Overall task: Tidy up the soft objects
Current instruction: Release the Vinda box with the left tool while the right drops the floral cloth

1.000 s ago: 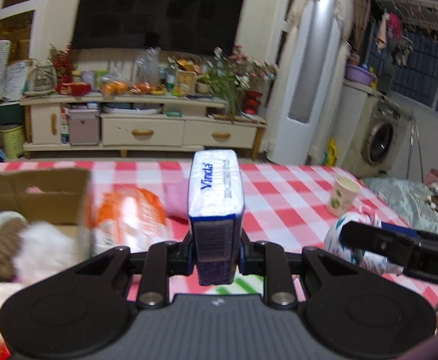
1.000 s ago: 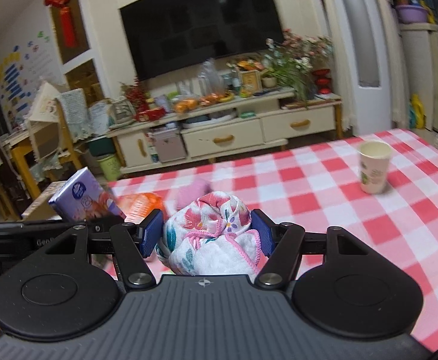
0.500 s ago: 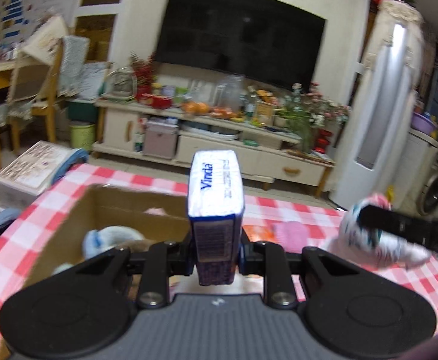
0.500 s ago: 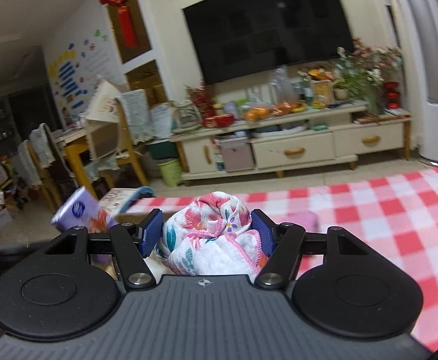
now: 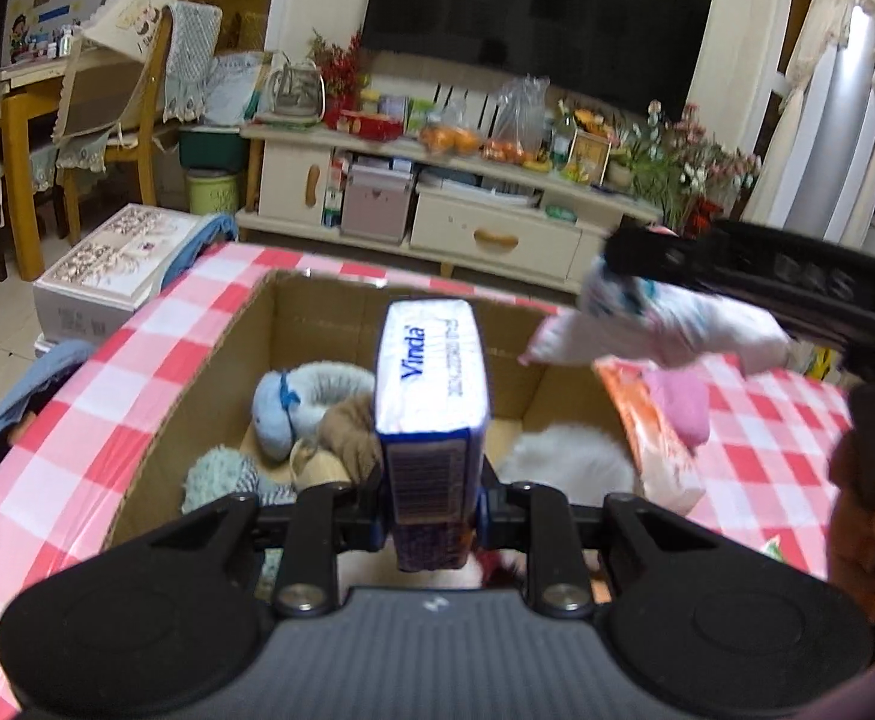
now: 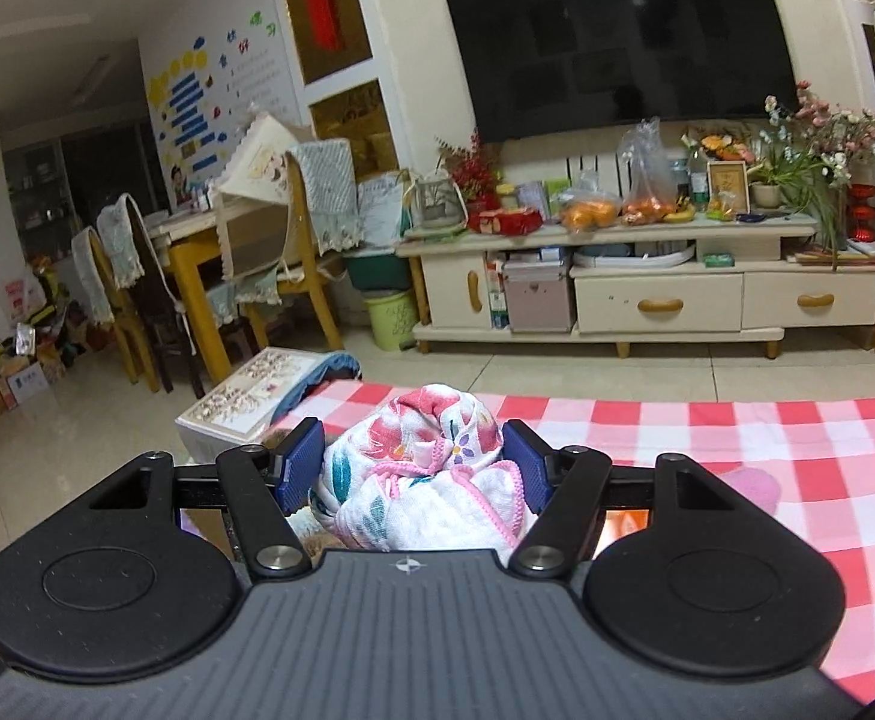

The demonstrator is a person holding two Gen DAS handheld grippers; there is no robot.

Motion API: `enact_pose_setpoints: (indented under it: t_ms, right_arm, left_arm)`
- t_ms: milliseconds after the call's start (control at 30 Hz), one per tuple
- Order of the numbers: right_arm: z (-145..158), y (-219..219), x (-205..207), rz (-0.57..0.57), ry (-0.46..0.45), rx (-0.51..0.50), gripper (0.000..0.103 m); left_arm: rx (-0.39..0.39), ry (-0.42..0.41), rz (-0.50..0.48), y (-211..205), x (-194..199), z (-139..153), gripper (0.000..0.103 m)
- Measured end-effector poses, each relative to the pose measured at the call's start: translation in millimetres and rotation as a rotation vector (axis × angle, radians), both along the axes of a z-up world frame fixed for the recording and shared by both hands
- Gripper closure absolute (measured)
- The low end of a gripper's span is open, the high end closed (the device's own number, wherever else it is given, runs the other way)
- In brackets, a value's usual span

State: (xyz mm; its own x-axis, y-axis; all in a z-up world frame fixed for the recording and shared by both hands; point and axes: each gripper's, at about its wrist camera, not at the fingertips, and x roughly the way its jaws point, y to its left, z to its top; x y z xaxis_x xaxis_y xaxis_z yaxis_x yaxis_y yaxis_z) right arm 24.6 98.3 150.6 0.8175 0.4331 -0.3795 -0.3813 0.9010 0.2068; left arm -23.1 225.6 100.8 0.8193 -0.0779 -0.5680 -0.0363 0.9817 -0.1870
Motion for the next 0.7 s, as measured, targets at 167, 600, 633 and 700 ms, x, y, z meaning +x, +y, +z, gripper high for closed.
enact_pose_setpoints:
  t_ms: [167, 600, 633, 700]
  right_arm:
    - [-12.4, 7.9, 9.7, 0.013, 0.019, -0.013, 0.012]
    - [-8.7, -26.4, -19.2, -0.127, -0.002, 0.022, 0.002]
    - [-9.2, -30.5, -22.3, -0.14, -0.001, 0.027, 0.002]
    - [-8.6, -38.7, -28.8, -0.167, -0.004, 0.033, 0.002]
  left_arm:
    - [0.018, 0.057, -0.012, 0.9, 0.6, -11.1, 0.077]
    - [0.036, 0.034, 0.022, 0.1, -5.2, -7.1, 0.022]
    - [0.04, 0.03, 0.024, -0.8, -5.7, -6.2, 0.022]
    - [0.043, 0.02, 0.026, -2.8, -6.6, -4.2, 0.021]
